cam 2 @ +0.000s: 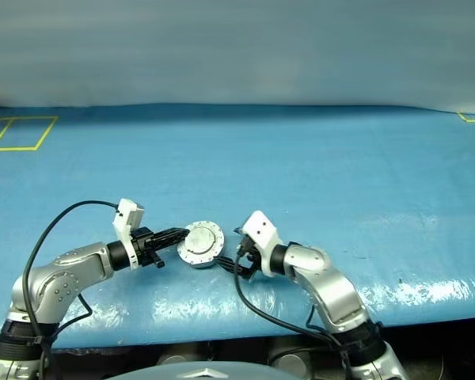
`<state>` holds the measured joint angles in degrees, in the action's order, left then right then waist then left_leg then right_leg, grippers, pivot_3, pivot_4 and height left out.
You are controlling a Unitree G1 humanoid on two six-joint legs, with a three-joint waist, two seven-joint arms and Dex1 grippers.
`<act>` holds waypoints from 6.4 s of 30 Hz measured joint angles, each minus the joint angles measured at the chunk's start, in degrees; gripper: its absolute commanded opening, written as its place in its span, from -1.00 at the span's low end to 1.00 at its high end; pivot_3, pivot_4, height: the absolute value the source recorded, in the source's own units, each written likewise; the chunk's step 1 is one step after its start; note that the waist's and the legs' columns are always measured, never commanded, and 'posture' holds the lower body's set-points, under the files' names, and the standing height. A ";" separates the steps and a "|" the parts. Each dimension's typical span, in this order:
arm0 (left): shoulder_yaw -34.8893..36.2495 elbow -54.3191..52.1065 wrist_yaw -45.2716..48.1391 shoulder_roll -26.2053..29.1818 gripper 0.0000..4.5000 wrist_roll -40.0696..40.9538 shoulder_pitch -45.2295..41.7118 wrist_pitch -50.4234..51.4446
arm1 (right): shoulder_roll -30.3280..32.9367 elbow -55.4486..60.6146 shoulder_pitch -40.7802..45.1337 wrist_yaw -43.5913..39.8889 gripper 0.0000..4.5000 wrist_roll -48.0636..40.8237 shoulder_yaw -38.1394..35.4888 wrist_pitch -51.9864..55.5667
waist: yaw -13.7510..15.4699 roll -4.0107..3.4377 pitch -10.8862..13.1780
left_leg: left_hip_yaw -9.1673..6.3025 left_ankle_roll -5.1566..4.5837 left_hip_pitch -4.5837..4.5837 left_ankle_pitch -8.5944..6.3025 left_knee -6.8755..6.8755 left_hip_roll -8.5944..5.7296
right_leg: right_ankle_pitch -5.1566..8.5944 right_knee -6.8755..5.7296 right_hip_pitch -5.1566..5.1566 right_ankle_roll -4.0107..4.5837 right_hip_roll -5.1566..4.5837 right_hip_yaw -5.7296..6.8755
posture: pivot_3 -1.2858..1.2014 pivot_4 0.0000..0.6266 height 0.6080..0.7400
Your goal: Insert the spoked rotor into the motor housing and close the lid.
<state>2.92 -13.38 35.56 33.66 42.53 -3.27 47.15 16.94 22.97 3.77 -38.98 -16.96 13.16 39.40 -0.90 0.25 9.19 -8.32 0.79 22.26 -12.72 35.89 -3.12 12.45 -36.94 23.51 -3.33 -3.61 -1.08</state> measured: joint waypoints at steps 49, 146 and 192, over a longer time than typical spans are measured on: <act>1.83 -0.01 1.99 -3.16 -1.00 -3.11 1.30 -0.09 | -21.54 -16.73 -1.32 37.62 0.00 -49.76 -17.39 27.39 | -1.02 -0.24 -0.28 | 0.04 -0.03 0.08 -0.01 -0.04 0.07 | 0.02 0.05 0.08 0.04 0.08 0.01 | 0.03 -0.52 1.00; 13.58 6.85 -30.06 -30.81 0.08 43.70 4.73 -16.60 | 2.59 0.87 -2.82 18.15 1.00 -28.21 5.13 -4.26 | 0.03 -0.08 0.09 | 0.15 -0.32 0.57 -0.19 0.13 -0.22 | -0.12 0.71 0.14 -0.16 0.07 0.04 | 0.03 -0.52 1.00; 28.98 20.99 -31.87 -24.45 1.00 18.76 -11.20 -3.87 | -5.29 -4.20 -11.22 18.91 1.00 6.07 7.38 -18.76 | -1.01 0.63 0.29 | 0.20 -0.05 -0.23 0.05 0.19 0.08 | -0.39 0.05 -0.19 -0.33 0.09 -0.37 | 0.03 -0.52 1.00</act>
<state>31.90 7.61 3.70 9.21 61.29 -14.48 43.28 11.64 18.77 -7.46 -20.07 -10.89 20.54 20.65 -1.91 0.87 9.48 -8.12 0.73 22.03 -12.67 36.08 -3.04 12.06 -36.89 23.32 -3.65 -3.51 -1.45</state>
